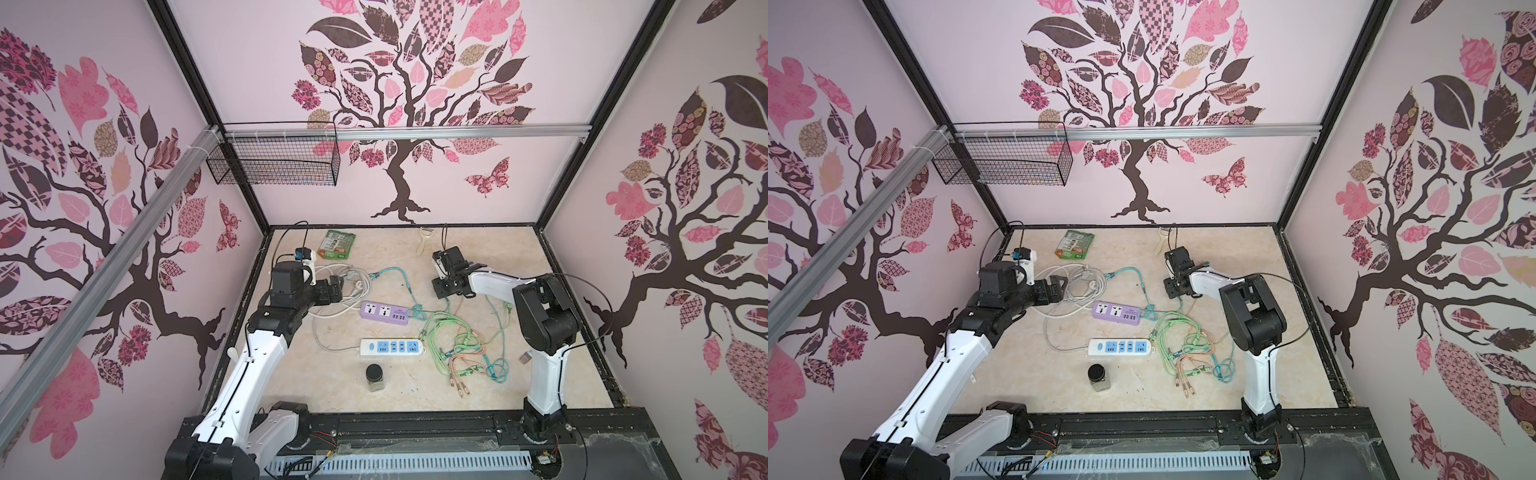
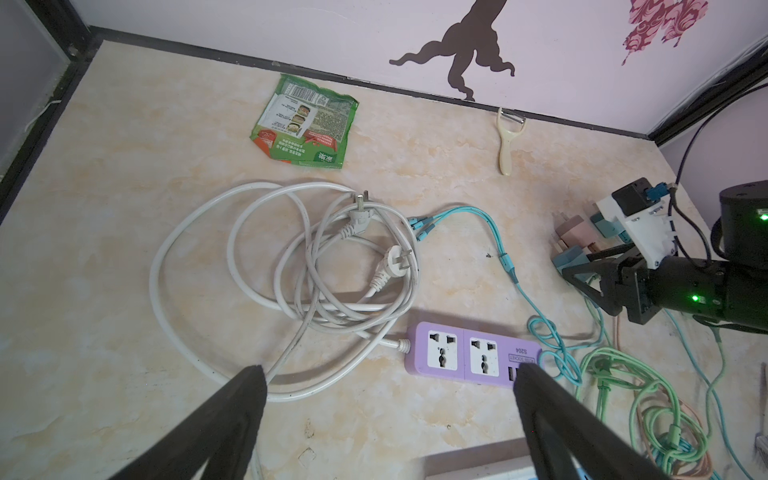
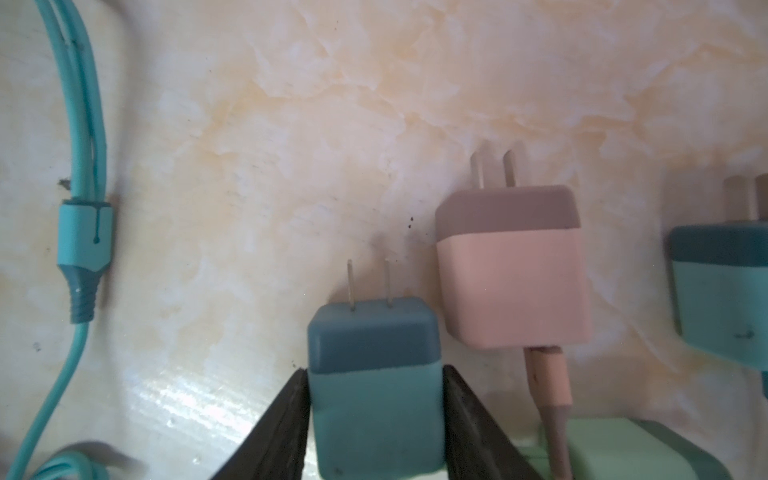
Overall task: Insert the plug
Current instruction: 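Close the right gripper on the teal charger and lift it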
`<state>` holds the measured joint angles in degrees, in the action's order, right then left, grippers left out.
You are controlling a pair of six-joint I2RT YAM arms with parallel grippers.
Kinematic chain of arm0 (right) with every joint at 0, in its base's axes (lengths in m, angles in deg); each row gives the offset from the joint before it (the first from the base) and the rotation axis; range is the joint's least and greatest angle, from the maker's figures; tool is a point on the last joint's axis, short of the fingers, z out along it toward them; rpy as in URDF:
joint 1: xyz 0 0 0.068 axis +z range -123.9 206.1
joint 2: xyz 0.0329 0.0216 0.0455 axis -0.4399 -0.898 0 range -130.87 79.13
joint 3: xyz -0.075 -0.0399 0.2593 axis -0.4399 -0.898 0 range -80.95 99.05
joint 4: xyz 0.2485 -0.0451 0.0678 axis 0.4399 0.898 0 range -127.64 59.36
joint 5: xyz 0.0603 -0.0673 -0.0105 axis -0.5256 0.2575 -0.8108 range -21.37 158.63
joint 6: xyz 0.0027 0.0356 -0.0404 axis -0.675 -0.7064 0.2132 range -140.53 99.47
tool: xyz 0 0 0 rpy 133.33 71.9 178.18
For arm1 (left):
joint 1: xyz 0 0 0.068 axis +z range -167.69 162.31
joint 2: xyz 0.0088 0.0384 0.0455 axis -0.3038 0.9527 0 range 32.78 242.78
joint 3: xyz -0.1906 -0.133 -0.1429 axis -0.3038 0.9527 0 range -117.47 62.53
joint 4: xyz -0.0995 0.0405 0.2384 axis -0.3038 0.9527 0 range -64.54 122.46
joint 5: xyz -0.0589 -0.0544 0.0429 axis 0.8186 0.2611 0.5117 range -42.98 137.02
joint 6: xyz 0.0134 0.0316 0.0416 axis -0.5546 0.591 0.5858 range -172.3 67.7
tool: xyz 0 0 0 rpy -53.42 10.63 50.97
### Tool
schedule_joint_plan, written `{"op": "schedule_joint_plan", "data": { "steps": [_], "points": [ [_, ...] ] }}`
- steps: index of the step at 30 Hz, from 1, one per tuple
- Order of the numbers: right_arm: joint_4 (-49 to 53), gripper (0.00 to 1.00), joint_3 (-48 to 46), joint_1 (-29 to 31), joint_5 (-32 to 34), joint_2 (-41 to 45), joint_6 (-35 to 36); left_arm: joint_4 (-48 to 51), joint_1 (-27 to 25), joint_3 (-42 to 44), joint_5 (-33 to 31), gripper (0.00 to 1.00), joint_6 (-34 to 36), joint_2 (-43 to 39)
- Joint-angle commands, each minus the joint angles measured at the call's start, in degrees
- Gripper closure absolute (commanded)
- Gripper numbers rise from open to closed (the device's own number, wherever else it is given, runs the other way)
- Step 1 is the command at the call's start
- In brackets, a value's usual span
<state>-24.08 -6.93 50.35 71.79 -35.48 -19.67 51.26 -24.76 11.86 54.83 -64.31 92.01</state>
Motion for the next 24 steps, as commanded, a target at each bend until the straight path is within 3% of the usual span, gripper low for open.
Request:
{"op": "schedule_joint_plan", "data": {
  "steps": [1, 14, 24],
  "points": [
    [2.56, 0.49, 2.11, 0.18, -0.57, -2.44, -0.96, -1.09, -0.14, 0.39, 0.27, 0.03, 0.24, 0.19],
    [0.20, 0.68, -1.84, 0.17, -0.68, 3.82, -0.65, -0.71, -0.14, 0.40, 0.03, 0.03, 0.01, 0.31],
    [1.25, 0.70, -3.95, 0.18, -3.48, 15.47, 0.14, -0.10, -0.40, -0.87, 5.63, 0.05, -0.46, 1.53]
  ]
}}
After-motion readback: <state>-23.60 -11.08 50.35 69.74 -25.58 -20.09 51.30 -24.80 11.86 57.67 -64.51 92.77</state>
